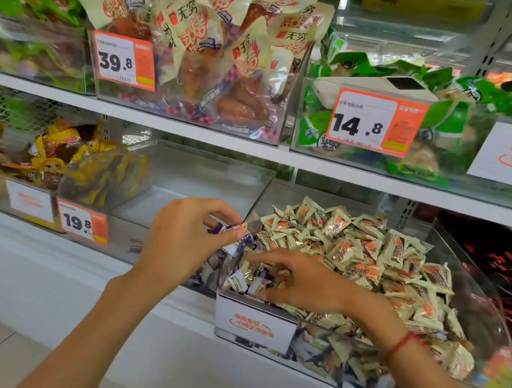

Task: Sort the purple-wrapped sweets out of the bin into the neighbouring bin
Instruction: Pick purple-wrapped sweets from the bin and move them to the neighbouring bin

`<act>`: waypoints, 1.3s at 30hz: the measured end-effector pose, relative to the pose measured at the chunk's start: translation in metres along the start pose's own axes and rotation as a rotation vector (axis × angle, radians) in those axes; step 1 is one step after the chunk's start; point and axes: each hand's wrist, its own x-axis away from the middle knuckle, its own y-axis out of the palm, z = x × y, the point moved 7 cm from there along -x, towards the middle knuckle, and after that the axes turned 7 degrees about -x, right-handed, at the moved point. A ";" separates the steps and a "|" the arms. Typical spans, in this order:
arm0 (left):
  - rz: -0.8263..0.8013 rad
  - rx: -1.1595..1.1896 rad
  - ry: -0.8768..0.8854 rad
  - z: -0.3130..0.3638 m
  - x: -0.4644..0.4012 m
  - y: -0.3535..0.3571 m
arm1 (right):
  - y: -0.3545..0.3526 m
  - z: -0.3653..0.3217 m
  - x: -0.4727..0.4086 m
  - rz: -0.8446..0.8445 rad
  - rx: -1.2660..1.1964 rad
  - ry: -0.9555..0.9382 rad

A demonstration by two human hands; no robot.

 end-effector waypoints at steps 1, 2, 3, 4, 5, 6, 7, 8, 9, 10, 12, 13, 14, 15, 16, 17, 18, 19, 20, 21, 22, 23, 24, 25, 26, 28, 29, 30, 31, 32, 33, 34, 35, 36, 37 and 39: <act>0.013 0.026 -0.018 -0.003 -0.001 -0.002 | 0.004 -0.003 -0.005 -0.024 0.071 -0.011; 0.024 0.053 -0.033 -0.005 -0.002 -0.003 | 0.006 -0.007 -0.011 -0.022 0.150 -0.034; 0.035 0.079 -0.045 -0.006 -0.002 -0.004 | 0.008 -0.012 -0.015 -0.004 0.212 -0.069; 0.045 0.105 -0.058 -0.007 -0.003 -0.005 | 0.009 -0.016 -0.019 0.011 0.245 -0.098; 0.052 0.124 -0.067 -0.008 -0.003 -0.005 | 0.011 -0.018 -0.021 0.020 0.249 -0.122; 0.057 0.131 -0.073 -0.008 -0.003 -0.006 | 0.010 -0.018 -0.021 0.031 0.232 -0.133; 0.061 0.126 -0.075 -0.008 -0.003 -0.007 | 0.007 -0.014 -0.021 0.055 0.204 -0.124; 0.065 0.110 -0.076 -0.008 -0.003 -0.008 | 0.001 -0.007 -0.020 0.097 0.172 -0.089; 0.070 0.090 -0.077 -0.008 -0.003 -0.010 | -0.007 0.000 -0.017 0.158 0.135 -0.051; 0.075 0.069 -0.079 -0.009 -0.003 -0.011 | -0.016 0.006 -0.014 0.229 0.096 -0.017; 0.089 0.052 -0.081 -0.010 -0.004 -0.014 | -0.028 0.011 -0.008 0.322 -0.013 0.020; 0.096 0.052 -0.080 -0.010 -0.004 -0.015 | -0.028 0.008 -0.007 0.312 -0.070 0.018; 0.101 0.055 -0.081 -0.011 -0.005 -0.017 | -0.023 0.002 -0.007 0.258 -0.111 0.005; 0.103 0.063 -0.083 -0.012 -0.006 -0.018 | -0.014 -0.006 -0.010 0.173 -0.132 -0.008; 0.104 0.076 -0.087 -0.014 -0.007 -0.019 | -0.003 -0.012 -0.014 0.087 -0.132 -0.015; 0.107 0.090 -0.091 -0.016 -0.008 -0.021 | 0.007 -0.016 -0.019 0.033 -0.114 -0.020; 0.113 0.101 -0.097 -0.019 -0.009 -0.023 | 0.014 -0.018 -0.024 0.024 -0.091 -0.015; 0.121 0.108 -0.107 -0.023 -0.010 -0.024 | 0.017 -0.018 -0.030 0.045 -0.082 -0.004; 0.131 0.110 -0.122 -0.026 -0.010 -0.026 | 0.018 -0.017 -0.034 0.071 -0.087 0.010; 0.141 0.109 -0.138 -0.030 -0.011 -0.028 | 0.019 -0.015 -0.037 0.086 -0.095 0.029; 0.149 0.104 -0.152 -0.034 -0.011 -0.029 | 0.019 -0.013 -0.040 0.089 -0.101 0.054; 0.151 0.097 -0.165 -0.037 -0.011 -0.029 | 0.019 -0.010 -0.041 0.082 -0.101 0.080; 0.149 0.091 -0.176 -0.040 -0.011 -0.027 | 0.019 -0.009 -0.041 0.067 -0.088 0.097; 0.141 0.084 -0.184 -0.042 -0.010 -0.026 | 0.018 -0.010 -0.039 0.050 -0.065 0.098; 0.131 0.074 -0.188 -0.044 -0.010 -0.024 | 0.017 -0.012 -0.037 0.034 -0.043 0.086; 0.109 0.065 -0.188 -0.047 -0.010 -0.019 | 0.014 -0.018 -0.030 0.010 -0.040 0.053; 0.100 0.070 -0.185 -0.048 -0.010 -0.017 | 0.011 -0.019 -0.026 0.004 -0.068 0.048; 0.095 0.078 -0.180 -0.050 -0.010 -0.015 | 0.008 -0.018 -0.021 0.005 -0.113 0.053; 0.094 0.087 -0.174 -0.051 -0.010 -0.014 | 0.004 -0.015 -0.016 0.024 -0.168 0.068; 0.102 0.099 -0.169 -0.053 -0.011 -0.013 | -0.002 -0.011 -0.012 0.074 -0.239 0.098; 0.118 0.112 -0.168 -0.055 -0.012 -0.013 | -0.011 -0.004 -0.009 0.160 -0.327 0.145; 0.144 0.125 -0.171 -0.058 -0.014 -0.014 | -0.021 0.003 -0.005 0.272 -0.426 0.198; 0.178 0.135 -0.179 -0.062 -0.015 -0.014 | -0.031 0.009 -0.001 0.387 -0.515 0.233; 0.222 0.138 -0.188 -0.065 -0.017 -0.015 | -0.040 0.010 0.002 0.490 -0.586 0.227; 0.271 0.135 -0.192 -0.067 -0.019 -0.017 | -0.048 0.007 0.003 0.566 -0.641 0.178; 0.348 0.118 -0.177 -0.069 -0.023 -0.017 | -0.057 -0.014 -0.004 0.637 -0.641 0.031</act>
